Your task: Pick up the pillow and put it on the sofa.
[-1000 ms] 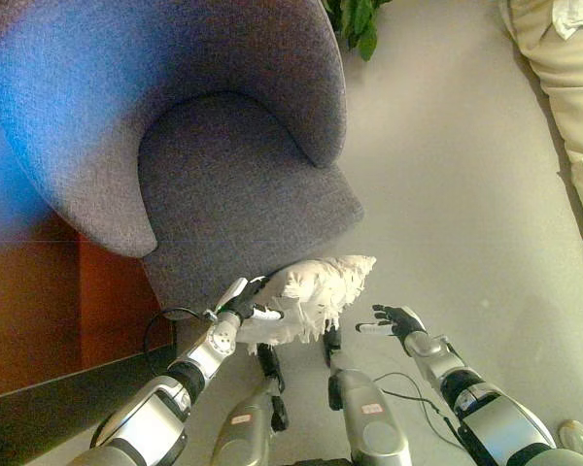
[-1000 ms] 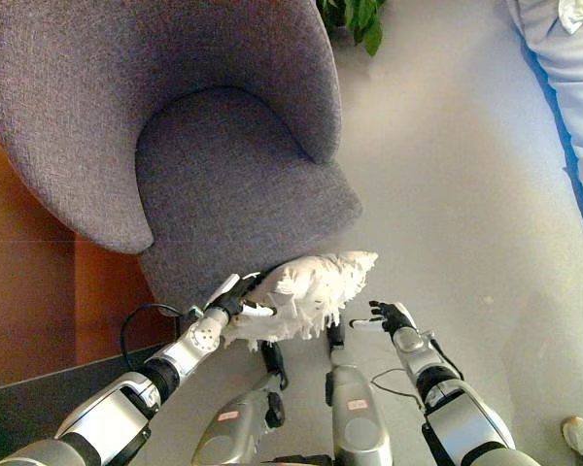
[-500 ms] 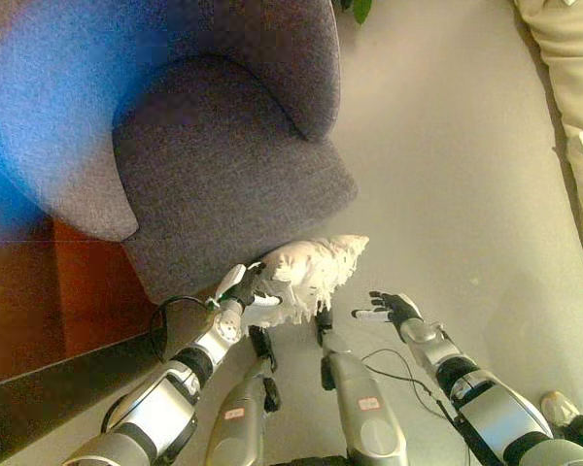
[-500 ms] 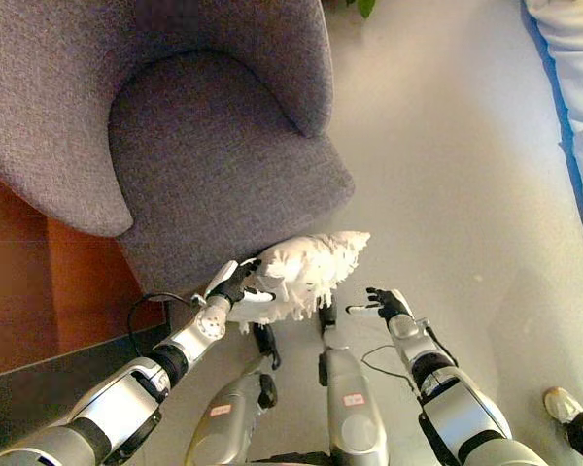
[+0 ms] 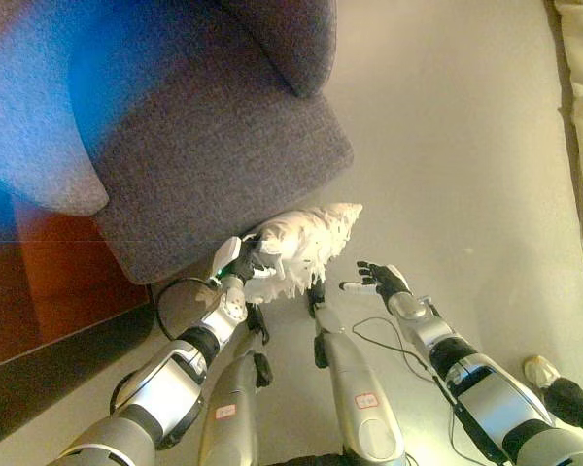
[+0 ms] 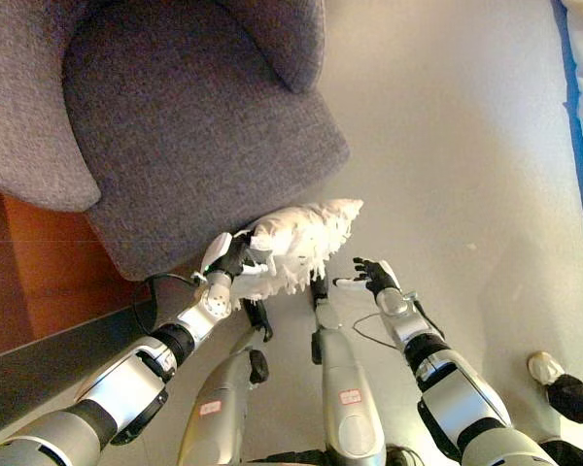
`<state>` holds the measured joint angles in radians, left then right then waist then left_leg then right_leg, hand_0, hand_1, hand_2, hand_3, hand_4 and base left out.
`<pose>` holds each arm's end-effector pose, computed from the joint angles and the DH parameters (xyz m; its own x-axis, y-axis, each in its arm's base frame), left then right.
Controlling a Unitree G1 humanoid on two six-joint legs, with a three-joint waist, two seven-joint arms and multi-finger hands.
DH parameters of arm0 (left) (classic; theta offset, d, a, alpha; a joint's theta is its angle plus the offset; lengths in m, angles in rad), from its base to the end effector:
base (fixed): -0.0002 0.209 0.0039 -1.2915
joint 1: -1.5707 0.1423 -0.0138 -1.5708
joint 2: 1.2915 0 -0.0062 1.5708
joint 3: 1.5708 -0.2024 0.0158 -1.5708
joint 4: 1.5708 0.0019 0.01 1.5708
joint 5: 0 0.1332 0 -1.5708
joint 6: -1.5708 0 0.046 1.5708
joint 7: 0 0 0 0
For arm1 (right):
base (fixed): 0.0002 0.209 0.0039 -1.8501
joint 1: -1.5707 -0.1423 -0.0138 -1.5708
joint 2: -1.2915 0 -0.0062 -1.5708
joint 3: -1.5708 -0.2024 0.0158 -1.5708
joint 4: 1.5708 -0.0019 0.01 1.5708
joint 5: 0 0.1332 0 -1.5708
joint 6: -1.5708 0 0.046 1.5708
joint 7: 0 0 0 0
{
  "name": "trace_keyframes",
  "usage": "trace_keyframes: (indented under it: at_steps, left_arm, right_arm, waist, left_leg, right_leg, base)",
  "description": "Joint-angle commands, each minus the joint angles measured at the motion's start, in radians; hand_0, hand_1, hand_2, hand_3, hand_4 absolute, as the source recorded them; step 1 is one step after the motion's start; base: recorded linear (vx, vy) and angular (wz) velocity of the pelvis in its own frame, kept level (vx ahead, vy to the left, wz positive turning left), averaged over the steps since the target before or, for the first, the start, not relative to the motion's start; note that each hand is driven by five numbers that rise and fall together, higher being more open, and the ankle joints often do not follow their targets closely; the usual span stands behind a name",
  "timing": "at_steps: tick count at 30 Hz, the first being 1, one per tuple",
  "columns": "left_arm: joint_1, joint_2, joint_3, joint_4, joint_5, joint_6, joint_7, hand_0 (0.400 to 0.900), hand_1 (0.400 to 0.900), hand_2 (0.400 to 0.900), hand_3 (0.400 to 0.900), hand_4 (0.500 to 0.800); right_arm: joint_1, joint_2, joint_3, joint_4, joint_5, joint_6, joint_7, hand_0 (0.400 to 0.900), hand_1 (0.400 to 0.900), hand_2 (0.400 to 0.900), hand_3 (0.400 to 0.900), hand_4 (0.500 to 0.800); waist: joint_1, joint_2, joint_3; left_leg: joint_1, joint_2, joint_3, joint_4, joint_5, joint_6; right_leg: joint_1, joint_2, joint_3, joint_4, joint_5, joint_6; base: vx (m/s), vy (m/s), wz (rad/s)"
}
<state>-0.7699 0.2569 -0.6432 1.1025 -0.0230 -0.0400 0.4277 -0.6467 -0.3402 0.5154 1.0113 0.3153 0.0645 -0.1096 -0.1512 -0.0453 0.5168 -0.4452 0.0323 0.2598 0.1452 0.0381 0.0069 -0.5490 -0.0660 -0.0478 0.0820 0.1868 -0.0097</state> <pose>0.3197 0.1458 0.0206 0.9857 0.0958 -0.1385 0.0329 0.6971 0.7162 0.3007 -0.1857 0.0043 0.8841 -0.0375 -0.4658 -0.1598 0.9124 -0.3768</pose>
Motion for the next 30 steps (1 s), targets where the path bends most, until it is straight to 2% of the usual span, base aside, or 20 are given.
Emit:
trace_keyframes:
  at_steps: [1, 11, 22, 30]
  left_arm:
    - [-0.076, 0.008, 0.020, 0.014, 0.032, -0.016, 0.029, 0.400, 0.400, 0.400, 0.400, 0.500]
    - [-0.110, 0.014, 0.019, 0.032, 0.033, -0.011, 0.040, 0.400, 0.400, 0.400, 0.400, 0.500]
    - [-0.107, 0.017, 0.017, 0.015, 0.019, -0.042, 0.029, 0.400, 0.400, 0.400, 0.400, 0.500]
    - [-0.060, 0.012, 0.030, 0.000, -0.011, -0.084, 0.017, 0.400, 0.400, 0.400, 0.400, 0.500]
  right_arm:
    - [-0.027, -0.063, 0.037, -0.087, 0.035, 0.000, -0.038, 0.900, 0.900, 0.900, 0.900, 0.800]
    - [-0.021, -0.063, 0.042, -0.094, 0.028, -0.020, -0.029, 0.900, 0.900, 0.900, 0.900, 0.800]
    - [-0.030, -0.061, 0.036, -0.084, 0.030, -0.007, -0.022, 0.900, 0.900, 0.900, 0.900, 0.800]
    - [0.012, -0.037, 0.015, -0.022, 0.004, -0.024, 0.001, 0.900, 0.900, 0.900, 0.900, 0.800]
  waist:
    - [-0.028, -0.032, 0.003]
    - [-0.043, -0.035, 0.003]
    - [-0.034, -0.025, 0.003]
    - [-0.016, -0.009, 0.003]
  left_leg:
    - [-0.092, 0.060, -0.031, 0.139, -0.051, -0.082]
    - [-0.114, 0.065, -0.032, 0.146, -0.048, -0.087]
    - [-0.087, 0.061, -0.037, 0.132, -0.046, -0.088]
    - [0.028, 0.051, -0.049, 0.104, -0.058, -0.086]
  right_leg:
    - [-0.075, -0.035, 0.048, 0.094, -0.047, 0.125]
    - [-0.098, -0.035, 0.055, 0.096, -0.040, 0.127]
    - [-0.076, -0.041, 0.046, 0.094, -0.046, 0.125]
    - [0.030, -0.050, 0.037, 0.086, -0.076, 0.121]
  base:
    - [-0.03, -0.006, -0.05]
    - [-0.01, -0.008, -0.02]
    - [0.00, 0.000, 0.00]
    - [0.02, 0.018, 0.02]
